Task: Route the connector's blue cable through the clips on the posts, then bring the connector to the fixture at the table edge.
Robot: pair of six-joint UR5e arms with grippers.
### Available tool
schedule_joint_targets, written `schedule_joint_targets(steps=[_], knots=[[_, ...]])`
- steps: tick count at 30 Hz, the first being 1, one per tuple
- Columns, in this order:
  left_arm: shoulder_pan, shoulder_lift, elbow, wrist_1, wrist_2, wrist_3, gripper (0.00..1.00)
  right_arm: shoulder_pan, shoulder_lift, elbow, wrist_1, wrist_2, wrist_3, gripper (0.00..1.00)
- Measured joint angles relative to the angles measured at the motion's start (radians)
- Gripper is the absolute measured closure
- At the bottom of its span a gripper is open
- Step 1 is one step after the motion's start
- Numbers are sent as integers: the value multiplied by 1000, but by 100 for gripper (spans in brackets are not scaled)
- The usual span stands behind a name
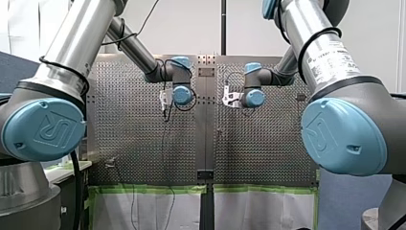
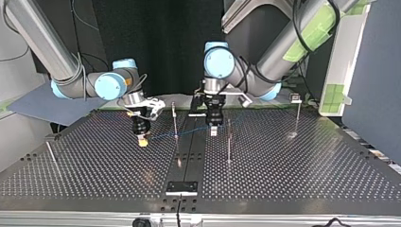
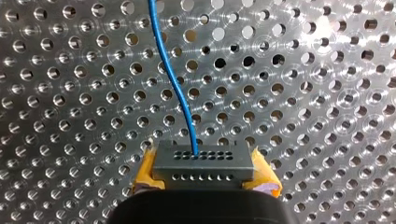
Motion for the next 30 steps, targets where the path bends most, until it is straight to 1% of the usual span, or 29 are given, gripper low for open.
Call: schedule_joint_targets(steps=[6,8,11,14,18,20,24,30], knots=[[-11,0,-1,3,53,4,100,-1,0,0,0,0,0,100],[-15,0,-5,5,61,5,100,-1,0,0,0,0,0,100],[-20,0,-15,15,64,7,100,-1,1,1,1,0,0,100],[-23,0,-24,24,56,7,100,-1,1,1,8,0,0,100],[-24,0,-32,26,51,8,100,2,1,2,34,2,-5,100],[-24,0,-38,28,50,8,100,3,1,4,48,9,-11,100],[-25,-8,-55,39,52,8,100,7,1,24,72,38,-25,100],[-34,-46,-61,51,56,7,100,8,0,67,71,76,-37,100]])
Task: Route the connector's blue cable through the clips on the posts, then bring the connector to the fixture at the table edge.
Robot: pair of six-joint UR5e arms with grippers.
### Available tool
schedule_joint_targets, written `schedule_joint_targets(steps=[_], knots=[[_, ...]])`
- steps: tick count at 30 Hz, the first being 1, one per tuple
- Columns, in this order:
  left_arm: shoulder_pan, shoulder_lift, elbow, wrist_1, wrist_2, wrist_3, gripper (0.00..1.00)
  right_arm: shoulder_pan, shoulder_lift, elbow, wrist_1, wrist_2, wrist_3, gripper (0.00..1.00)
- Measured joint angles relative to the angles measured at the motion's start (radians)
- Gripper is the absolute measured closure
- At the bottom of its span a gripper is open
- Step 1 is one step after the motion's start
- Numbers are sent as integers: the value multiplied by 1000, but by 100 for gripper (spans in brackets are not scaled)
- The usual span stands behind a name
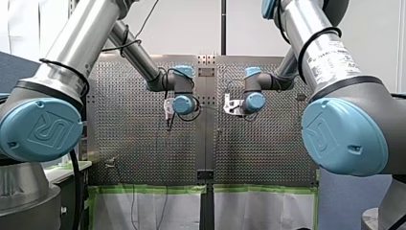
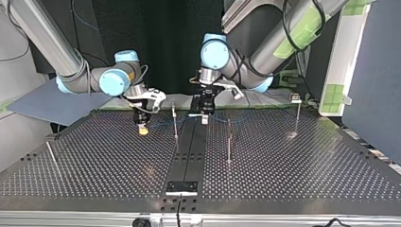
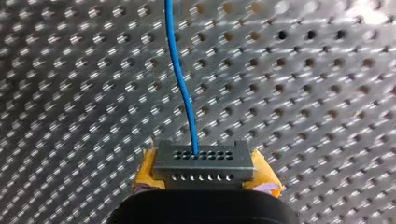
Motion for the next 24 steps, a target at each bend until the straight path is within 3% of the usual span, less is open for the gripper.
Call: schedule_joint_targets(steps=[9,16,24], knots=[[-5,-49,-9,31,-1,-12,100,5,-1,75,-38,39,-16,100],[4,-51,-40,54,3,-24,100,12,-1,140,-98,44,-13,100],[6,-51,-61,71,9,-30,100,26,-2,183,-112,51,-19,100]])
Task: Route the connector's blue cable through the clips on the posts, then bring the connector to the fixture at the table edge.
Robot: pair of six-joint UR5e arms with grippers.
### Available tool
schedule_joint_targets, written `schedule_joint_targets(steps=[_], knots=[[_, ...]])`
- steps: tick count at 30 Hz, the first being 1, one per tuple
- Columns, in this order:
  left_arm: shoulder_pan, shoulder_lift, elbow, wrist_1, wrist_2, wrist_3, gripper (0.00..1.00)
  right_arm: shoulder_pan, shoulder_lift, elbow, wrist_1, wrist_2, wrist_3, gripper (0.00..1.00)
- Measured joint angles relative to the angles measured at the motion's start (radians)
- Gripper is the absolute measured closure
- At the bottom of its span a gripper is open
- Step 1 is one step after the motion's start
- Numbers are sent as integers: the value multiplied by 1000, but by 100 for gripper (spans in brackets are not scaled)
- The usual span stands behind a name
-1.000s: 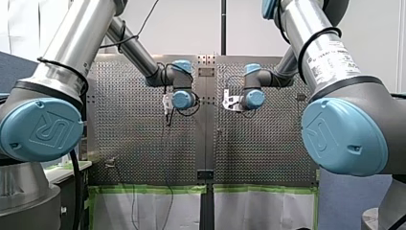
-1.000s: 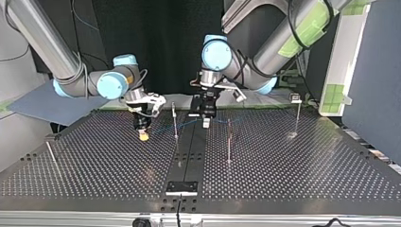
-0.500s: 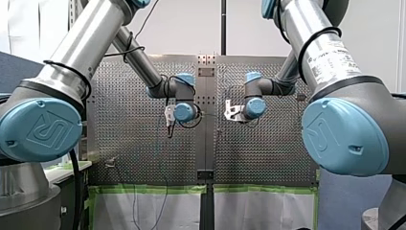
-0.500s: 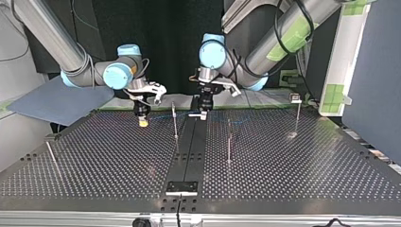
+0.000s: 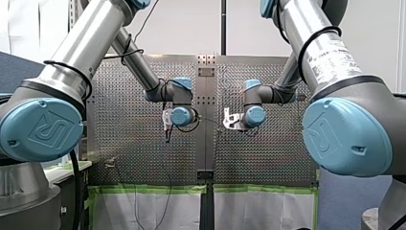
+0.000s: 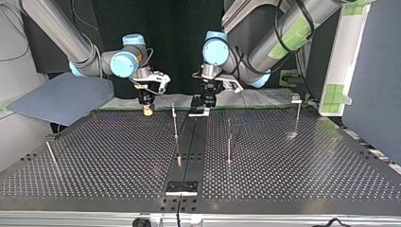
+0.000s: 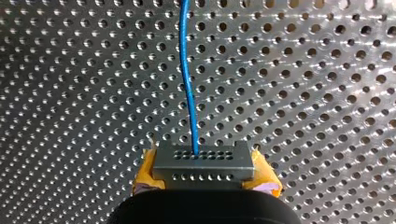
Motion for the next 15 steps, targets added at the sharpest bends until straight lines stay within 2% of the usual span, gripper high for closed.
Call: schedule_joint_targets(steps=[9,15], knots=[[-4,-2,-26,20,25,-1,100,8,-6,24,-12,7,-2,100],[-11,-37,-28,26,38,0,100,8,-21,60,-37,11,1,100]])
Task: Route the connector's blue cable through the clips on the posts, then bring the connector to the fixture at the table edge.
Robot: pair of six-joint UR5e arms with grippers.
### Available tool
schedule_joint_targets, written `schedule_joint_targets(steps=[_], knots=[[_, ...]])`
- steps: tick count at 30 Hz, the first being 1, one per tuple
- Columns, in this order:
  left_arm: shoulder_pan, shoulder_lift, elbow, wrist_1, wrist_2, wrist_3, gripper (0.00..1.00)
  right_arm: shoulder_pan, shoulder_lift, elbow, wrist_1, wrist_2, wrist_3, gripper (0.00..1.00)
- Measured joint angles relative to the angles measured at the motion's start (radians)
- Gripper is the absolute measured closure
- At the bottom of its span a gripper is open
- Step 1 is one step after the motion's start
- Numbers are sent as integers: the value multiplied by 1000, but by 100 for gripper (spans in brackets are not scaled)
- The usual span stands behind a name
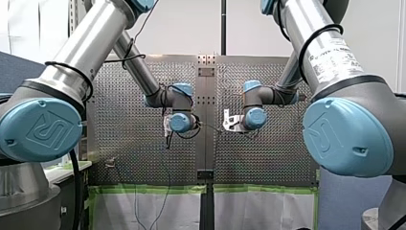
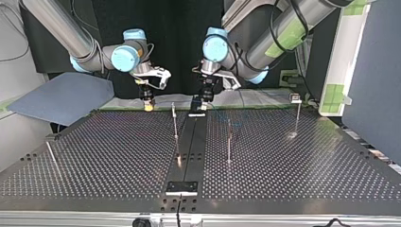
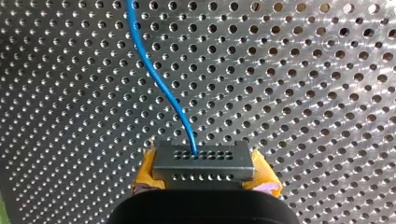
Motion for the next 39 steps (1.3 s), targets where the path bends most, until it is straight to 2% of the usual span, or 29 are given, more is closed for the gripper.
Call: schedule_joint_targets(steps=[8,15,24,29,34,39], knots=[[-3,-26,0,17,3,-6,100,-9,-2,40,-21,-1,6,100],[-4,-27,0,22,3,-11,100,-25,-1,77,-71,-8,20,100],[-12,-28,0,22,3,-11,100,-51,5,83,-97,-31,18,100],[-15,-32,0,22,4,-13,100,-66,32,84,-110,-50,19,100],[-20,-66,0,34,1,-16,100,-77,62,85,-123,-65,20,100],[-20,-90,6,62,1,-31,100,-93,72,84,-150,-83,24,100]])
